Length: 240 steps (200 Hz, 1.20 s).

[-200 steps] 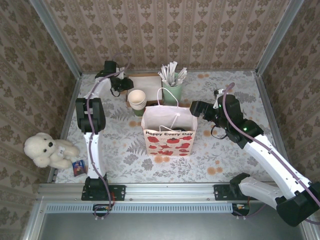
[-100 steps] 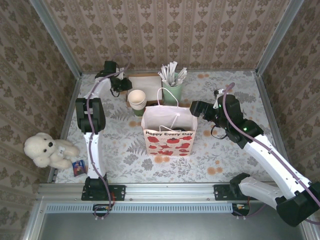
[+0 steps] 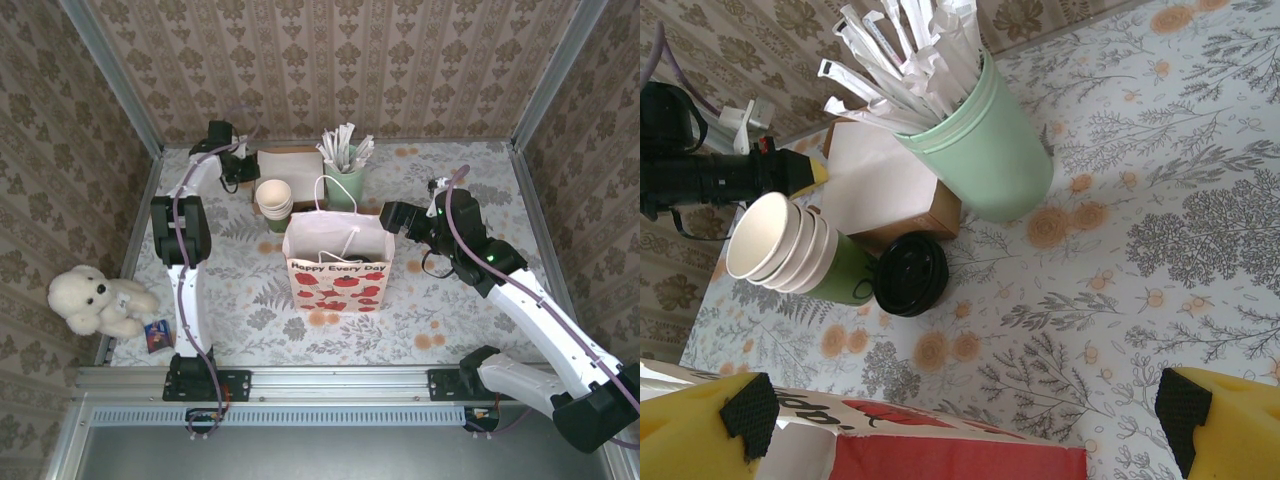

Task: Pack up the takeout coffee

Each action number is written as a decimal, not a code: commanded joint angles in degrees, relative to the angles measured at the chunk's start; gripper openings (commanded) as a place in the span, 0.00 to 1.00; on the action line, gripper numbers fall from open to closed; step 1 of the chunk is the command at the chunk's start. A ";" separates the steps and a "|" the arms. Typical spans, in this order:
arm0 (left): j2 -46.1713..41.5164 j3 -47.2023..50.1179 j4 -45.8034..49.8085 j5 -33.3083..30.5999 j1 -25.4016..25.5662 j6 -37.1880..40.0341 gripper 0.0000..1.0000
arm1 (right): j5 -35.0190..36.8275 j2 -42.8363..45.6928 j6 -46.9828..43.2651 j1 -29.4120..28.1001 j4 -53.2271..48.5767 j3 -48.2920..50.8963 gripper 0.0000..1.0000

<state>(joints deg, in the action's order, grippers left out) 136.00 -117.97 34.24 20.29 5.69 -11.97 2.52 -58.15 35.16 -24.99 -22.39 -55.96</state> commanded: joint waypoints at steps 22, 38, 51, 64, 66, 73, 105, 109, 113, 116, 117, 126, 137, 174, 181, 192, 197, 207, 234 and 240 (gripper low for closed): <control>-6.89 2.50 -4.08 0.11 -0.08 -2.34 0.00 | -0.25 0.22 0.01 0.36 1.96 -2.31 1.00; -9.46 3.40 -5.39 -0.08 -0.19 -2.75 0.00 | 0.18 0.15 0.02 0.30 2.34 -2.31 1.00; -10.93 3.32 -5.32 0.05 -0.20 -2.80 0.00 | 0.48 0.06 -0.14 0.34 2.92 -2.31 1.00; -12.49 3.41 -5.16 0.42 -0.13 -2.63 0.00 | 0.46 -0.18 -0.53 0.36 3.39 -2.46 1.00; -12.69 3.44 -5.15 0.44 -0.19 -2.63 0.00 | 0.44 -0.25 -0.64 0.38 3.43 -2.54 1.00; -13.53 3.61 -5.06 0.54 -0.14 -2.53 0.00 | 0.25 -0.49 -1.07 0.38 3.45 -2.82 1.00; -17.30 4.28 -5.14 1.90 -0.07 -2.02 0.00 | -0.85 -1.69 -2.43 0.38 2.89 -4.56 1.00; -17.69 4.39 -5.23 2.02 -0.07 -1.97 0.00 | -0.93 -1.78 -2.51 0.36 2.84 -4.72 1.00; -18.14 4.46 -5.27 2.11 -0.07 -1.97 0.00 | -1.02 -1.92 -2.61 0.33 2.81 -4.84 1.00; -18.42 4.49 -5.32 2.12 -0.07 -1.88 0.00 | -1.15 -1.88 -2.63 0.38 2.87 -4.89 1.00; -18.54 4.54 -5.32 2.12 -0.07 -1.81 0.00 | -1.18 -1.88 -2.68 0.38 2.88 -4.92 1.00; -19.37 4.46 -5.40 2.03 -0.07 -1.70 0.00 | -1.41 -2.03 -2.87 0.38 3.10 -5.07 1.00; -20.46 4.43 -5.50 1.86 -0.07 -1.49 0.00 | -1.76 -2.13 -3.06 0.37 3.30 -5.12 1.00; -22.35 2.07 -2.98 2.42 -0.07 0.32 0.00 | -3.78 -3.00 -4.33 0.38 3.84 -6.45 1.00; -22.60 1.24 -2.08 2.72 -0.11 0.97 0.00 | -4.69 -3.34 -5.43 0.38 3.66 -7.20 1.00; -23.57 0.44 -1.56 3.11 -0.07 1.90 0.00 | -6.96 -4.16 -8.02 0.35 3.22 -9.08 1.00; -24.08 0.23 -1.54 3.21 -0.13 2.43 0.00 | -7.80 -4.60 -9.24 0.38 2.92 -10.11 1.00; -24.93 -0.49 -1.18 3.35 -0.19 2.99 0.00 | -9.75 -5.98 -11.52 0.38 2.46 -12.50 1.00; -26.77 -2.67 0.42 2.85 -0.24 2.77 0.00 | -14.76 -11.48 -15.88 0.31 1.85 -19.11 1.00; -27.30 -2.38 0.11 2.29 -0.21 2.38 0.00 | -15.31 -12.85 -16.16 0.29 2.03 -20.32 0.99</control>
<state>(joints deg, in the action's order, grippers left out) 113.67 -117.49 33.39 22.26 5.65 -10.81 -6.94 -67.02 24.38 -24.99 -20.78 -71.00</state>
